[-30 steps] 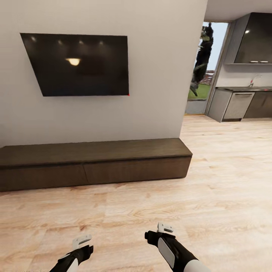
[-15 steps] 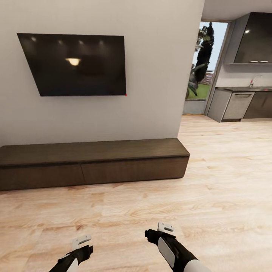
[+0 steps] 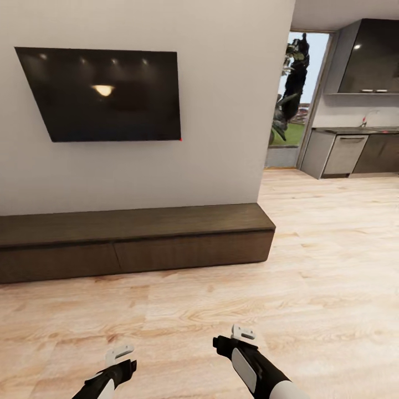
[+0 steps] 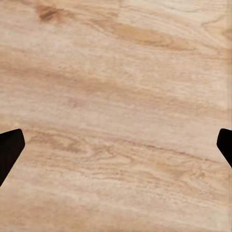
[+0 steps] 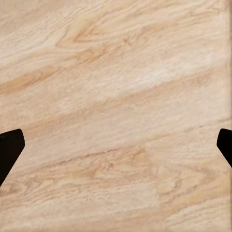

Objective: Place each of the two pumpkins and all three candles from the living room inside a cabinet in the living room (use any cabinet), then make sure every cabinet is closed, and position the cauldron so it is next to a table in the living room.

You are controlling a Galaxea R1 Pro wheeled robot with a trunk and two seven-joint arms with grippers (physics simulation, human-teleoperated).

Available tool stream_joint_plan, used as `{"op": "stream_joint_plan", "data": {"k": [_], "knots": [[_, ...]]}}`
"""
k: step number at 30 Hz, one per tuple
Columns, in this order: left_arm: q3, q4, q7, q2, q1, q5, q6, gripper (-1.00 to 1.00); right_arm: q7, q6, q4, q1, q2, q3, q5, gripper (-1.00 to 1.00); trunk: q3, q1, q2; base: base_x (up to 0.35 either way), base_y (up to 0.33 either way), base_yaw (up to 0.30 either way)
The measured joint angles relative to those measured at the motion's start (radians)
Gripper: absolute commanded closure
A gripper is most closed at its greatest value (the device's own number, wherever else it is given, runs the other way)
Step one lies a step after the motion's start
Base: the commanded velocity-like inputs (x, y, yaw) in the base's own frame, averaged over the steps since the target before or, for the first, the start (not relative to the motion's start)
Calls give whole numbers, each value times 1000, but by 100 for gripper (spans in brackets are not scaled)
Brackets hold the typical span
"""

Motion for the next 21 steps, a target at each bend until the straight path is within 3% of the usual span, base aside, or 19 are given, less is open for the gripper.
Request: {"op": "stream_joint_plan", "data": {"k": [21], "knots": [[0, 0, 0, 1, 0, 0, 0, -100, 3, -14, 0, 0, 0, 1, 10, -100, 0, 0, 0, 120, 0, -3]]}}
